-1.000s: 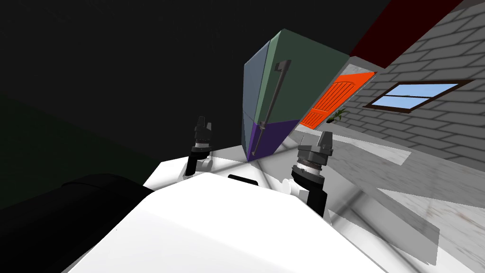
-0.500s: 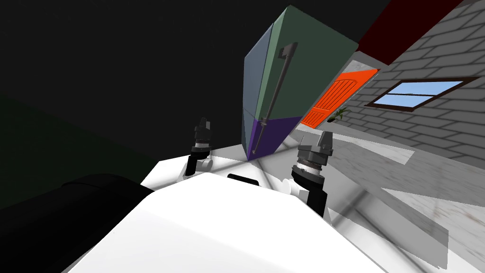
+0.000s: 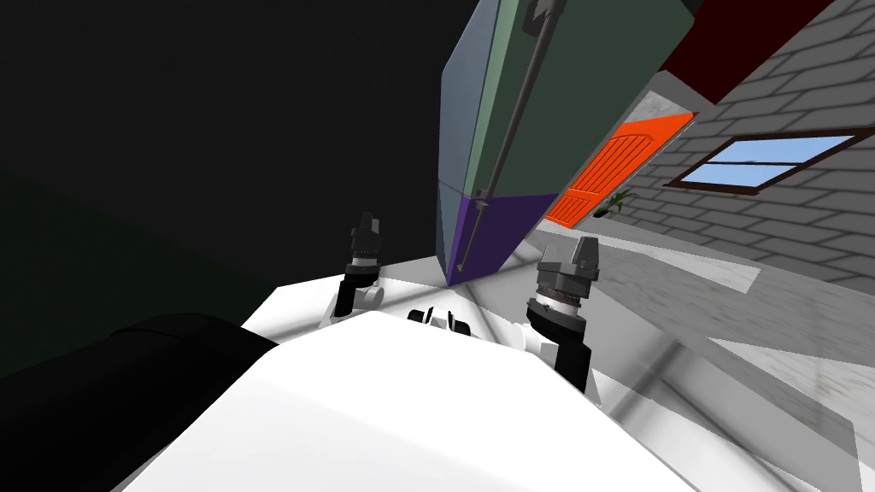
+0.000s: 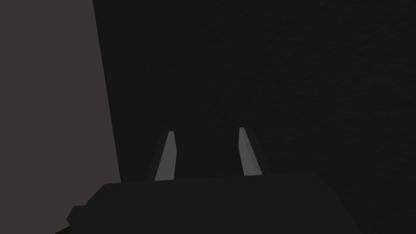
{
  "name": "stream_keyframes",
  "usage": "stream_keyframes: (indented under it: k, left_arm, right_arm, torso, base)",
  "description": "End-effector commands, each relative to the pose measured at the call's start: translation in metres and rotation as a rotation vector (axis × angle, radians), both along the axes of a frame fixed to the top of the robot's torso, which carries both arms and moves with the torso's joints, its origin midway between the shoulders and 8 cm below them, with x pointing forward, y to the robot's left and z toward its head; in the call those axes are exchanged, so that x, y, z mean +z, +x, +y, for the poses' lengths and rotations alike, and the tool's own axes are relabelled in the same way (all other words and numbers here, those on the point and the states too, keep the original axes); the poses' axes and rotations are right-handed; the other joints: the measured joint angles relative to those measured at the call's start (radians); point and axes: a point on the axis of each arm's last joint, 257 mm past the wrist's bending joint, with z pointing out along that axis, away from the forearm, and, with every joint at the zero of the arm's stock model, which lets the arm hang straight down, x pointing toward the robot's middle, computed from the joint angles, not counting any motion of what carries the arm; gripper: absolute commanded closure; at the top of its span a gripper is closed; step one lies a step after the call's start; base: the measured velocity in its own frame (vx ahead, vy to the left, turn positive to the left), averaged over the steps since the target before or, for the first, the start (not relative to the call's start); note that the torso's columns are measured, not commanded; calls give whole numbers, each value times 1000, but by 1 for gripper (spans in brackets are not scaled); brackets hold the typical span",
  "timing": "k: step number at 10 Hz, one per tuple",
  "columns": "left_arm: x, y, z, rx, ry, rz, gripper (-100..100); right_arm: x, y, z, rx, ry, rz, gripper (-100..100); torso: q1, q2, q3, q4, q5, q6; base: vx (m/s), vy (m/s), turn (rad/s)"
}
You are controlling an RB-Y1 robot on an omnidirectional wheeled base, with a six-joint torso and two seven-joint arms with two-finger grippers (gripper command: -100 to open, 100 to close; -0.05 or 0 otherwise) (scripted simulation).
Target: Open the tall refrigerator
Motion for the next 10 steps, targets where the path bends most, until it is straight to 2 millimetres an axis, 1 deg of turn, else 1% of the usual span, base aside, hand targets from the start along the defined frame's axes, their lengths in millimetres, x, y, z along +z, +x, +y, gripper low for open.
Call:
stream_keyframes:
  k: [1, 5, 10]
  left_arm:
    - [0, 0, 0, 0, 0, 0, 0]
    - [0, 0, 0, 0, 0, 0, 0]
    - [0, 0, 0, 0, 0, 0, 0]
  right_arm:
    - [-7, 4, 3, -6, -92, 39, -100]
    - [-26, 11, 0, -55, -291, 127, -100]
    - [-53, 18, -17, -160, -602, 244, -100]
  torso:
    - [1, 9, -20, 10, 0, 0]
    - [0, 12, -25, 14, 0, 0]
    - [0, 13, -25, 14, 0, 0]
  base:
    - [42, 44, -29]
    - [61, 71, -57]
    - [63, 108, -88]
